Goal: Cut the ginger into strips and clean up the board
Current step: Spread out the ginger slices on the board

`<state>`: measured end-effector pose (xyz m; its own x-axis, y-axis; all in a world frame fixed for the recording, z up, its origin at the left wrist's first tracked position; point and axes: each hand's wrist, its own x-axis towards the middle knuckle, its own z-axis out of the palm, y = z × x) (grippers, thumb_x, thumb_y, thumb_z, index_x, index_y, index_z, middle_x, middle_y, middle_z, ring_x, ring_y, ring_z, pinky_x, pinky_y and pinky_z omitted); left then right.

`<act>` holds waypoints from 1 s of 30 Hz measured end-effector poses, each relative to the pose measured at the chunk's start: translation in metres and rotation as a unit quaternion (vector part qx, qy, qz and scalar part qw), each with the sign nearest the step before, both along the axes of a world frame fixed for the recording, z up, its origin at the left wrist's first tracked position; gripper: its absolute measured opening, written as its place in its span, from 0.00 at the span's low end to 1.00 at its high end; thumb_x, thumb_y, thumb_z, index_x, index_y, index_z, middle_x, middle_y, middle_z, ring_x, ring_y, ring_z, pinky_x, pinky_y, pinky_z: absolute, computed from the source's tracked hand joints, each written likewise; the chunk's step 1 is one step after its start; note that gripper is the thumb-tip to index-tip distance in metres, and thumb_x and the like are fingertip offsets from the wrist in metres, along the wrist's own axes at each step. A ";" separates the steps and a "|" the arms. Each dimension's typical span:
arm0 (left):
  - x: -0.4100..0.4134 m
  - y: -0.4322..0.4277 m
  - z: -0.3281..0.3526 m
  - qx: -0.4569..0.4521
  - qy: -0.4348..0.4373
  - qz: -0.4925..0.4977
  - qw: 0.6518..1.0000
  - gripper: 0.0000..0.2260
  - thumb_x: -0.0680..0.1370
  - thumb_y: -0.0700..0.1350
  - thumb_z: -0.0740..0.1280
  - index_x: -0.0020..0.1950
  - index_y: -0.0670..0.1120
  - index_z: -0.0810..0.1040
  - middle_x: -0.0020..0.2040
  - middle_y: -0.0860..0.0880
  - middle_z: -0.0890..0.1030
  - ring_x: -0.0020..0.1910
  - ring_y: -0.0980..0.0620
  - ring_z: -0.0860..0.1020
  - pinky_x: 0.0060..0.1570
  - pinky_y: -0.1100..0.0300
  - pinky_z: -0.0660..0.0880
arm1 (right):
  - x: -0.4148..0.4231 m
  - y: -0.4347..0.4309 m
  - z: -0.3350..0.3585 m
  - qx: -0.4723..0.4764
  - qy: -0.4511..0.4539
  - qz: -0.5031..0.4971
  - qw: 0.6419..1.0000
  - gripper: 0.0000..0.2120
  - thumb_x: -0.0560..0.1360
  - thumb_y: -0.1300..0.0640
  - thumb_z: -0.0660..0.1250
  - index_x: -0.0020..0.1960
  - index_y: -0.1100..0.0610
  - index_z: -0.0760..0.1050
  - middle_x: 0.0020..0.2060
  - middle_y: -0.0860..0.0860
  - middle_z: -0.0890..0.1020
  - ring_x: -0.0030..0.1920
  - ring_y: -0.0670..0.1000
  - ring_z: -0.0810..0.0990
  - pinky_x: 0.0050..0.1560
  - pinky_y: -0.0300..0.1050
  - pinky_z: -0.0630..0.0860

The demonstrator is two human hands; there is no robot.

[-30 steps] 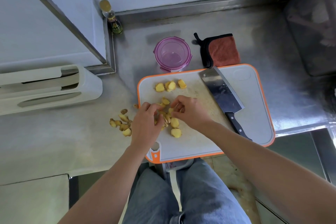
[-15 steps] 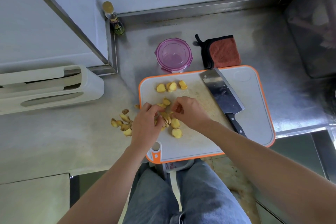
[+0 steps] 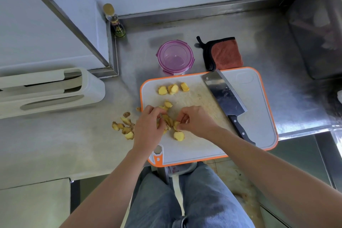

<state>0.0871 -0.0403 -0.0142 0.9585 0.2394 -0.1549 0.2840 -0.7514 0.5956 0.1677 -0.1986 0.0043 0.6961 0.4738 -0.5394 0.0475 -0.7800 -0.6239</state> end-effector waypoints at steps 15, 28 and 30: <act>0.014 -0.009 0.005 -0.056 -0.032 0.004 0.998 0.08 0.77 0.40 0.66 0.53 0.50 0.81 0.45 0.57 0.70 0.34 0.60 0.71 0.34 0.71 0.66 | 0.054 -0.018 -0.010 0.116 0.009 -0.267 0.957 0.04 0.74 0.58 0.72 0.48 0.56 0.80 0.39 0.49 0.81 0.36 0.47 0.77 0.37 0.42 0.78; 0.028 -0.004 -0.001 -0.045 -0.029 0.009 0.999 0.09 0.77 0.39 0.65 0.53 0.50 0.80 0.47 0.57 0.72 0.36 0.57 0.74 0.34 0.66 0.72 | 0.090 -0.006 -0.033 0.012 -0.183 -0.191 0.964 0.08 0.72 0.57 0.72 0.50 0.51 0.83 0.46 0.50 0.82 0.43 0.51 0.79 0.45 0.48 0.77; 0.027 -0.003 -0.002 -0.042 -0.026 0.010 0.999 0.09 0.77 0.39 0.65 0.53 0.50 0.80 0.47 0.57 0.72 0.37 0.58 0.73 0.33 0.68 0.70 | 0.085 -0.007 -0.029 0.018 -0.210 -0.191 0.959 0.12 0.74 0.58 0.69 0.57 0.52 0.81 0.44 0.50 0.82 0.43 0.52 0.79 0.44 0.50 0.78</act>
